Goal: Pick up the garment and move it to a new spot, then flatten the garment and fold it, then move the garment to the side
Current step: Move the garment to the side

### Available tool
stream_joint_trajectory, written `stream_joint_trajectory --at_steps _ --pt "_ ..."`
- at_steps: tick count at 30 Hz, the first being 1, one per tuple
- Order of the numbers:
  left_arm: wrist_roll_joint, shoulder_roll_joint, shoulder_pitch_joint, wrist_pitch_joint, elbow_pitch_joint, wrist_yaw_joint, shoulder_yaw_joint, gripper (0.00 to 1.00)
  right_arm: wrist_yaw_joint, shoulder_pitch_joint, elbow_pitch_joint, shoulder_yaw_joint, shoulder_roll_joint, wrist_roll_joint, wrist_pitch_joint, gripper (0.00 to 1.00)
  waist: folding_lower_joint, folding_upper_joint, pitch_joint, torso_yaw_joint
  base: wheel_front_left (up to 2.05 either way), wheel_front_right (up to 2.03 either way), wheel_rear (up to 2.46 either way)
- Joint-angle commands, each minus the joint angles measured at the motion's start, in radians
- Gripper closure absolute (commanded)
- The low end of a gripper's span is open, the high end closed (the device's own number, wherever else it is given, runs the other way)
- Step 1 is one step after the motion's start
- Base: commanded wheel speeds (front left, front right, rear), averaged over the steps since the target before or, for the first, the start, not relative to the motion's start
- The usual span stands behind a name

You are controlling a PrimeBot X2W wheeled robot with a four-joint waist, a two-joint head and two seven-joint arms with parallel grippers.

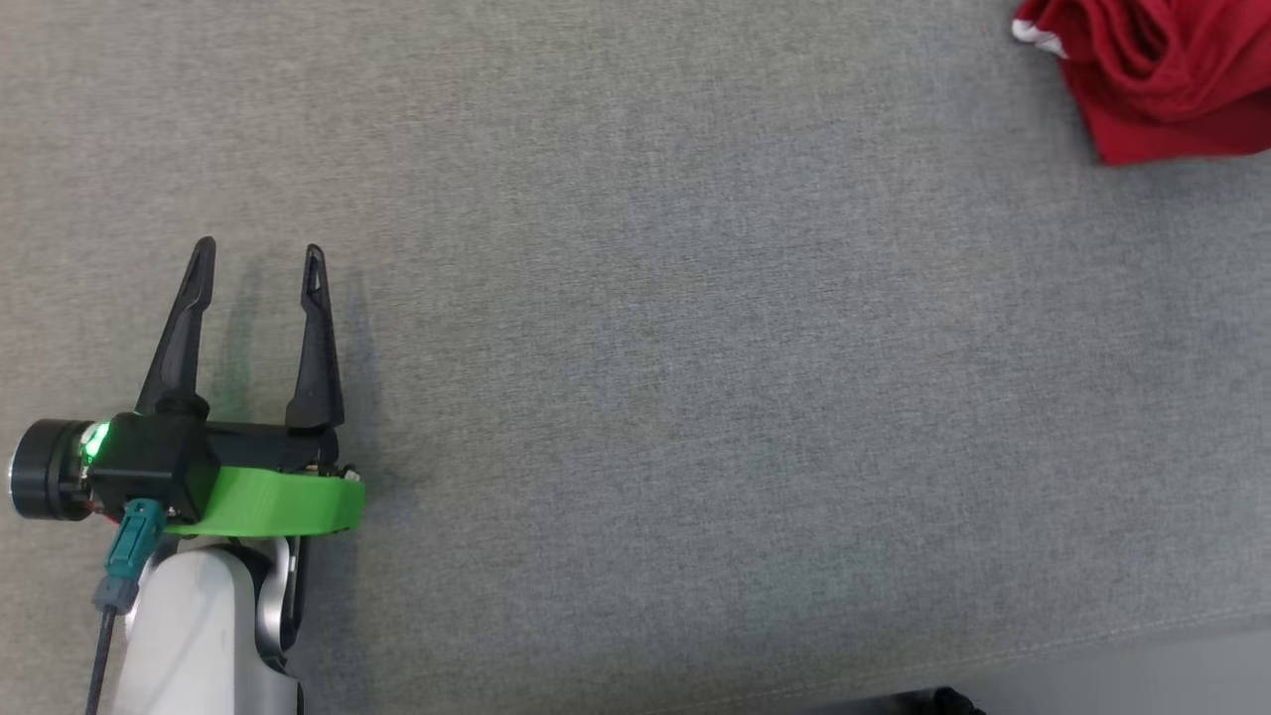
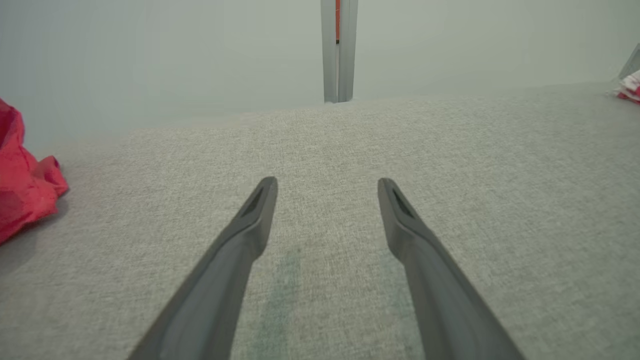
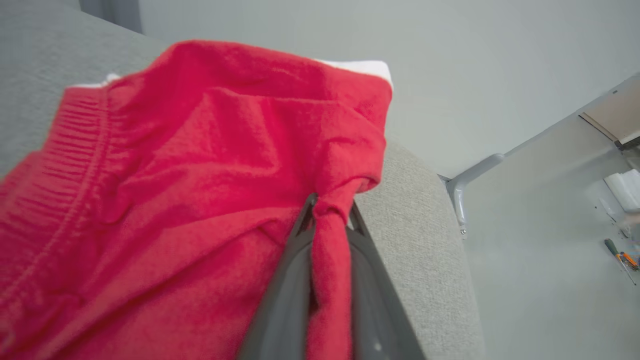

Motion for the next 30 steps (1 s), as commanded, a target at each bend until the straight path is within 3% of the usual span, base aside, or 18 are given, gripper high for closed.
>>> stream_joint_trajectory --at_steps 1,7,17,18,20,25,30 --pt "0.006 0.01 -0.016 -0.003 -0.011 -0.005 0.002 0.0 -0.002 -0.033 0.005 0.001 -0.026 0.016 0.006 1.0 -0.0001 -0.0001 0.071 -0.07 0.0 0.0 0.0" --pt "0.012 0.018 0.001 -0.003 -0.04 -0.007 -0.001 0.0 -0.002 -0.093 0.035 0.016 -0.078 0.043 0.023 1.0 -0.0001 -0.0001 0.083 -0.064 0.0 0.0 0.0" --pt "0.019 0.017 0.034 -0.001 -0.081 0.003 -0.001 0.0 -0.002 -0.203 0.143 0.056 -0.103 0.014 0.04 0.97 -0.0001 -0.0001 0.091 -0.02 0.0 0.0 0.0" --pt "0.018 0.016 0.035 -0.001 -0.083 0.002 -0.001 0.0 -0.002 -0.212 0.16 0.061 -0.102 0.008 0.042 0.72 -0.0001 -0.0001 0.091 -0.018 0.0 0.0 0.0" --pt "0.016 0.013 0.036 -0.001 -0.081 0.004 -0.002 0.0 -0.002 -0.224 0.192 0.062 -0.097 0.008 0.044 0.0 -0.0001 -0.0001 0.091 -0.014 0.0 0.0 0.0" --pt "0.005 0.004 0.029 -0.001 -0.065 0.006 -0.001 0.0 -0.002 -0.243 0.245 0.065 -0.085 -0.004 -0.001 0.0 -0.0001 -0.0001 0.071 -0.006 0.0 0.0 0.0" --pt "-0.008 -0.004 0.046 -0.002 -0.04 0.007 0.007 0.0 -0.002 -0.236 0.27 0.063 -0.035 -0.005 -0.067 0.0 -0.0001 -0.0001 0.009 -0.007 0.0 0.0 0.0"
